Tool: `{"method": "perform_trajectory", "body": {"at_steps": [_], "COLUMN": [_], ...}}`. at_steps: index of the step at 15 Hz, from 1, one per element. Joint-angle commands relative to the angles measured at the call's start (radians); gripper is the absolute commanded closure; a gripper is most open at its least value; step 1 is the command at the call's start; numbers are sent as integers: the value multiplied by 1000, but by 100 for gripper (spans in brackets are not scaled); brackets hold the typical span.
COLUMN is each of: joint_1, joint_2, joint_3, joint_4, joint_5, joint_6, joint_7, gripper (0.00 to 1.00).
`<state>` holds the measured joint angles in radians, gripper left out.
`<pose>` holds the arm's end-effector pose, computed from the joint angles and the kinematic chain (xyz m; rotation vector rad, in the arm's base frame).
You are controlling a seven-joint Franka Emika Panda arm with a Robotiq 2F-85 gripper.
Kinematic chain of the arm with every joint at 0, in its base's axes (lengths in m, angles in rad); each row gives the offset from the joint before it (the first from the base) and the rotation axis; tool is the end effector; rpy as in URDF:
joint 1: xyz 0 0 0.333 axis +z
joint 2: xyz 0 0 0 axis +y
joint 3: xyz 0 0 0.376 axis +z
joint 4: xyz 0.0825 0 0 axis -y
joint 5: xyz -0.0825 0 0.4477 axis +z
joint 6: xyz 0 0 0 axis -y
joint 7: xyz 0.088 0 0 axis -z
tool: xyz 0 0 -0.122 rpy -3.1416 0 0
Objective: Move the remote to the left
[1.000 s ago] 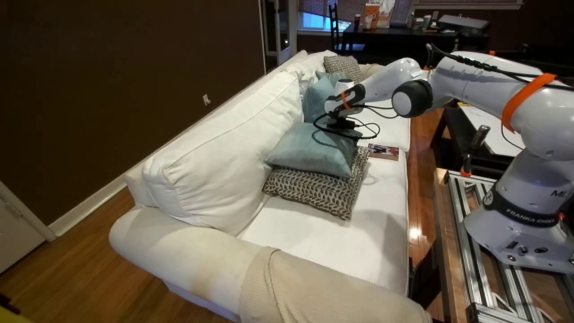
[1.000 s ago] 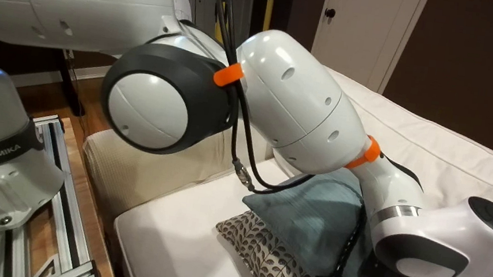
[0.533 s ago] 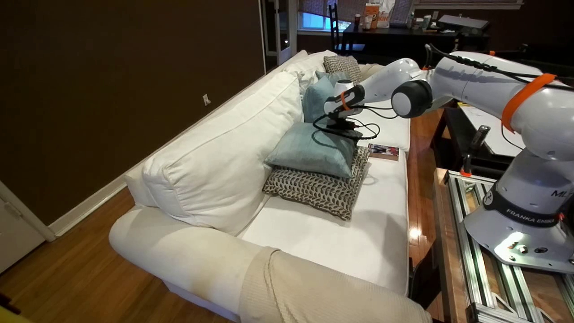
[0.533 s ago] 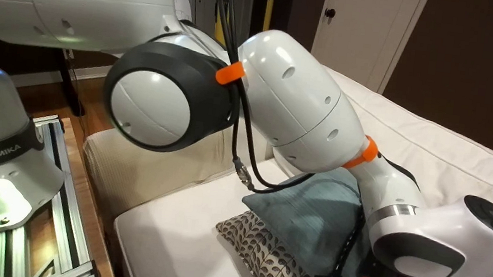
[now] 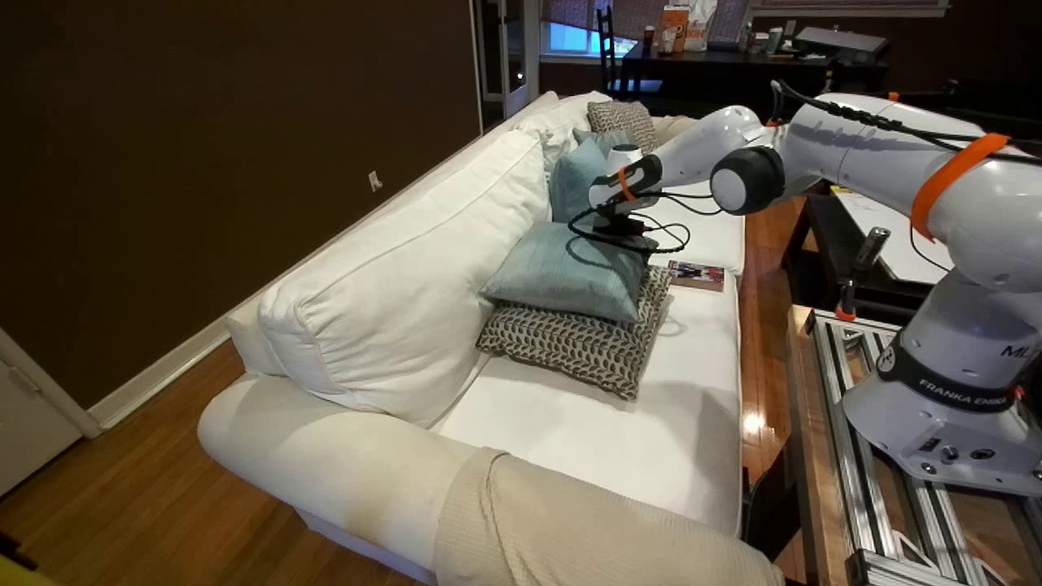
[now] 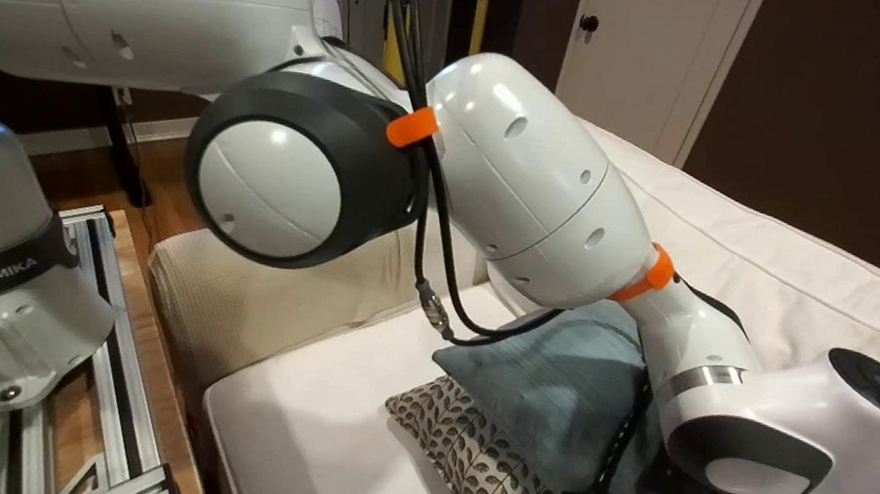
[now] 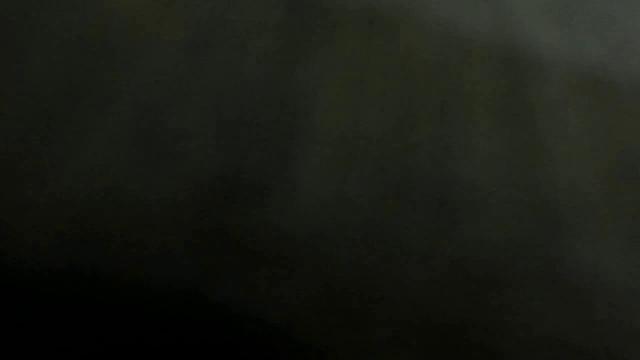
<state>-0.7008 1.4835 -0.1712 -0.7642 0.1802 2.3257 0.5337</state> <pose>0.6254 -0.6225 -0.0412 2.4073 -1.9479 0.1321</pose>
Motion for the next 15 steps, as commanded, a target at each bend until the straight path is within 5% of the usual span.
{"method": "perform_trajectory", "body": {"at_steps": [1,15], "joint_1": [13,-20], "joint_2": [8,-21], "joint_3": [-61,-192], "joint_4": [-4,-40], "joint_5": [-11,-31], "joint_6": [46,67], "joint_7": [110,340], "gripper": [73,73]}}
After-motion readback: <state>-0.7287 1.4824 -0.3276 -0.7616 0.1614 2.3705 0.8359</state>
